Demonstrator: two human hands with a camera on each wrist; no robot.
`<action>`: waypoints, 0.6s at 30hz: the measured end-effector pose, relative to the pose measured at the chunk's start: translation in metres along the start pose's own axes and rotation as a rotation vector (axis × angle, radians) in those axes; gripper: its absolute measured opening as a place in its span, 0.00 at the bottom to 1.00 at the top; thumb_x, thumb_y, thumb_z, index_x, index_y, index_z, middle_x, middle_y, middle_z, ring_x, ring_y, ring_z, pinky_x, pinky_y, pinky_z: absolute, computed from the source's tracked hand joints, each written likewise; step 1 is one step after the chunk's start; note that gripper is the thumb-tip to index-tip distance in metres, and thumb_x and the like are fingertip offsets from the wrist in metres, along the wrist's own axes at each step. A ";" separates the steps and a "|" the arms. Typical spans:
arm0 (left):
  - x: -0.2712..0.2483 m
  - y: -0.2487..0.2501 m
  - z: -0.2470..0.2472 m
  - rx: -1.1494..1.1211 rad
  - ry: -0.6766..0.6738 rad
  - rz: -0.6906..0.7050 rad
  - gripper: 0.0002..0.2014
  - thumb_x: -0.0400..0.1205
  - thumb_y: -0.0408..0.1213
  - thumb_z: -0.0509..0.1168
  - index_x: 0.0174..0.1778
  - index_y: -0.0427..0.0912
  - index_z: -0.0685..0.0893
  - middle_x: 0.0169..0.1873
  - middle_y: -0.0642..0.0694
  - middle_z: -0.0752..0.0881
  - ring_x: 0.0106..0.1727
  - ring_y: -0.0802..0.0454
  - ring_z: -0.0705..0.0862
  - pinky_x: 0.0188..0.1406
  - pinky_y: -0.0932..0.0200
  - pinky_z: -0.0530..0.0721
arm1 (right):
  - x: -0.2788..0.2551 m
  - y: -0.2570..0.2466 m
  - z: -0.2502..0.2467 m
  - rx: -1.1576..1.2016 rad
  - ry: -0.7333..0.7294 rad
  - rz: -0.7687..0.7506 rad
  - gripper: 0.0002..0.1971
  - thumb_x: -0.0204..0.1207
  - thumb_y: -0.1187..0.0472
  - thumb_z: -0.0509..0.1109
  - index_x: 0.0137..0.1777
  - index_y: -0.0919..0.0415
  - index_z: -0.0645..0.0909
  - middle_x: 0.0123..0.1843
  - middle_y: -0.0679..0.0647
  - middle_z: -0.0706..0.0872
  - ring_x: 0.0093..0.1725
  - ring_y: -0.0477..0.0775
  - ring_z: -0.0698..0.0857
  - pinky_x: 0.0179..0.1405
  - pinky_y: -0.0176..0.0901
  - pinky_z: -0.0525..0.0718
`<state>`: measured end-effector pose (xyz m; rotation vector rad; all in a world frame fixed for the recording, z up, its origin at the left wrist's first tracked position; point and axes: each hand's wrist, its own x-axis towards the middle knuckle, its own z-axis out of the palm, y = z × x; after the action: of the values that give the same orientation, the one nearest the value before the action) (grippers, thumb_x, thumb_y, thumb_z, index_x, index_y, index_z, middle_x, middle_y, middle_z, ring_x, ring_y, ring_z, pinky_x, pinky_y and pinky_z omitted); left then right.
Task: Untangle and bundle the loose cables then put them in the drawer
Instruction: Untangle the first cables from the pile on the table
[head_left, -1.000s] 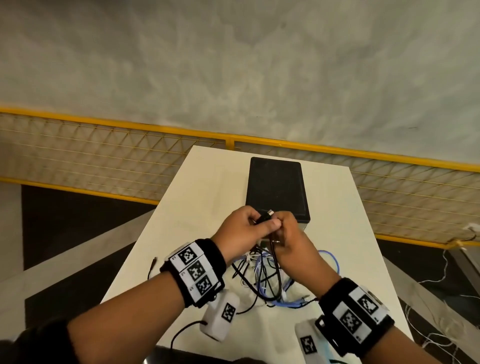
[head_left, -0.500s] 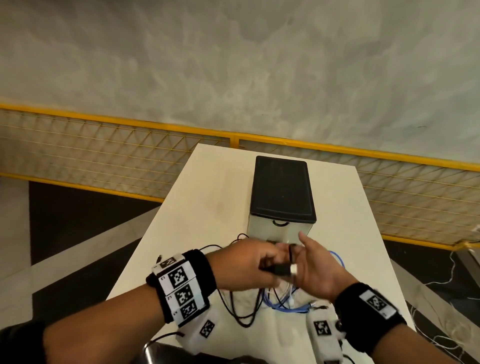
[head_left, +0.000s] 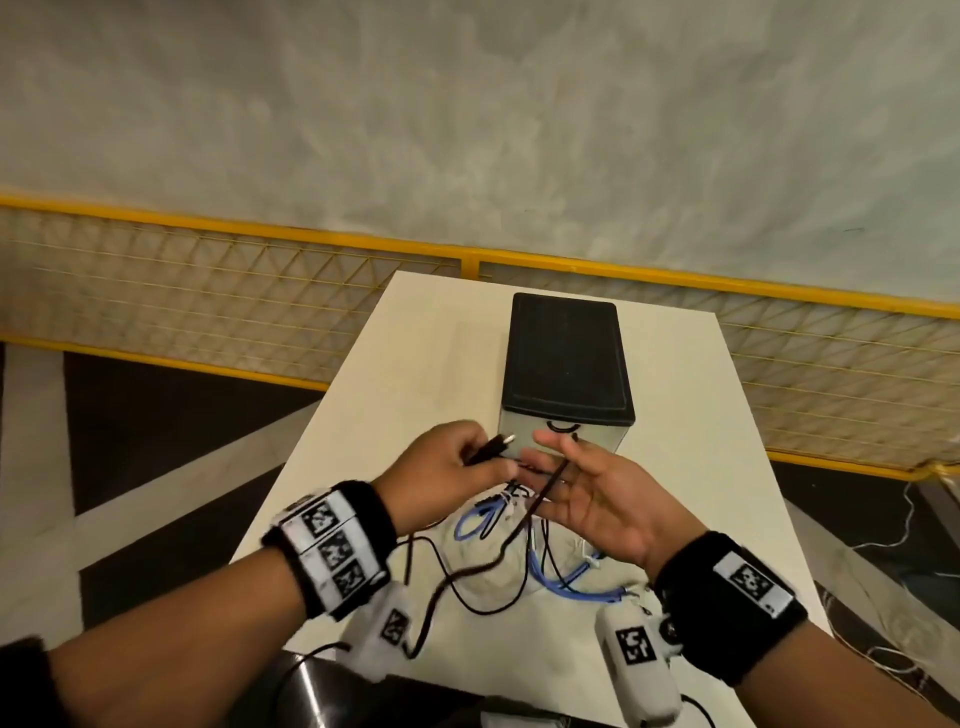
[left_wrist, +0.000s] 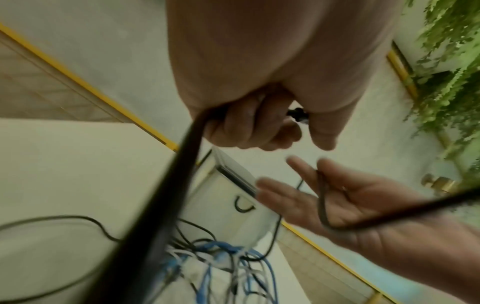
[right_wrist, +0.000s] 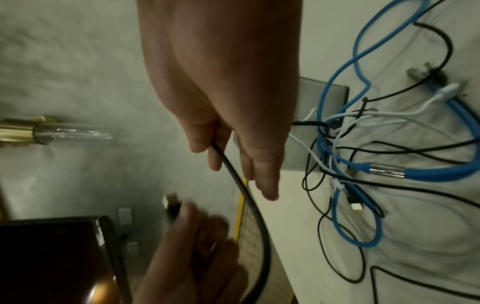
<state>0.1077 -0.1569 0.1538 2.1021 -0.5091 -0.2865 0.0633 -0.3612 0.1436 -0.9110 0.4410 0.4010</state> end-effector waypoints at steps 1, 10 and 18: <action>0.004 0.007 0.013 -0.081 0.016 -0.004 0.13 0.72 0.48 0.76 0.32 0.50 0.77 0.30 0.53 0.79 0.33 0.58 0.76 0.38 0.55 0.75 | -0.002 0.001 0.006 -0.013 -0.037 -0.002 0.16 0.84 0.55 0.62 0.67 0.60 0.82 0.65 0.64 0.86 0.57 0.63 0.88 0.51 0.58 0.88; -0.007 0.012 0.029 -0.292 -0.216 0.039 0.11 0.75 0.39 0.75 0.35 0.37 0.80 0.31 0.46 0.80 0.34 0.53 0.78 0.40 0.50 0.81 | -0.005 -0.013 -0.002 0.047 0.054 0.083 0.22 0.86 0.49 0.57 0.57 0.70 0.82 0.56 0.69 0.88 0.50 0.64 0.90 0.51 0.57 0.90; -0.063 -0.027 0.005 0.185 -0.713 0.002 0.16 0.77 0.43 0.75 0.28 0.52 0.76 0.25 0.60 0.77 0.28 0.65 0.75 0.31 0.70 0.70 | 0.010 -0.006 -0.027 0.226 0.271 0.040 0.14 0.88 0.60 0.56 0.53 0.67 0.80 0.36 0.60 0.92 0.32 0.53 0.92 0.40 0.60 0.90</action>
<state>0.0563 -0.1187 0.1289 2.1385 -0.9785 -1.0381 0.0699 -0.3855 0.1275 -0.7393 0.7393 0.2579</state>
